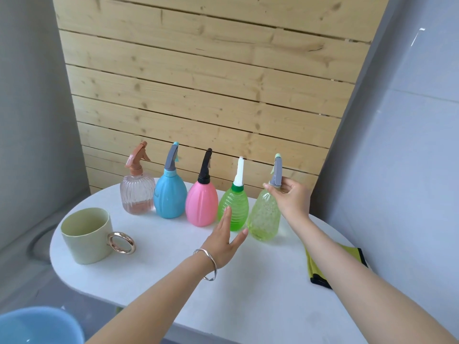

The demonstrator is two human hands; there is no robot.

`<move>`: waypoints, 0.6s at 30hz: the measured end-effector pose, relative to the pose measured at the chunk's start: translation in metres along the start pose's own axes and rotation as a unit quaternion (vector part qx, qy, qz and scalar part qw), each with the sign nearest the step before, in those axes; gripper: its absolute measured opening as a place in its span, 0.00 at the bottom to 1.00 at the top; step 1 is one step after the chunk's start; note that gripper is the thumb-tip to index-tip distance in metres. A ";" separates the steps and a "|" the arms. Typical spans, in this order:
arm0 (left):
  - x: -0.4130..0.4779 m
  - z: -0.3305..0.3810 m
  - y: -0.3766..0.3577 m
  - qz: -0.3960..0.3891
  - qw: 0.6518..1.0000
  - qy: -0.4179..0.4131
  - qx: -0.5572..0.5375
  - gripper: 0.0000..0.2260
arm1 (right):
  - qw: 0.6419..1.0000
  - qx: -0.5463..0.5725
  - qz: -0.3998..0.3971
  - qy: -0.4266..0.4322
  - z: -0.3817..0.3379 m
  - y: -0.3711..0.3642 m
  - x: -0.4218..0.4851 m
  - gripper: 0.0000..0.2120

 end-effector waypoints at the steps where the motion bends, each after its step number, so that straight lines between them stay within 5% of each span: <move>1: 0.001 0.000 0.000 0.001 1.000 0.001 0.000 0.35 | 1.000 -0.002 0.001 0.001 0.000 -0.001 0.000 0.12; 13: -0.011 0.004 -0.013 -0.006 1.000 0.015 0.008 0.34 | 0.998 0.018 -0.047 -0.027 0.030 0.015 -0.029 0.26; 16: -0.024 0.000 -0.016 -0.014 1.000 0.023 0.014 0.33 | 0.985 -0.161 -0.005 -0.056 0.083 0.058 -0.063 0.25; 18: -0.031 -0.005 -0.015 -0.008 0.999 0.031 -0.003 0.32 | 0.946 -0.291 -0.050 -0.133 0.128 0.074 -0.085 0.29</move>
Point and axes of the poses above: each hand's wrist, its own x-axis towards the middle knuckle, its own y-axis out of the back of the hand, z = x × y, the point moved 9 cm from there along x, towards the middle knuckle, and after that the axes turned 7 degrees about -z, right-handed, at the moved point
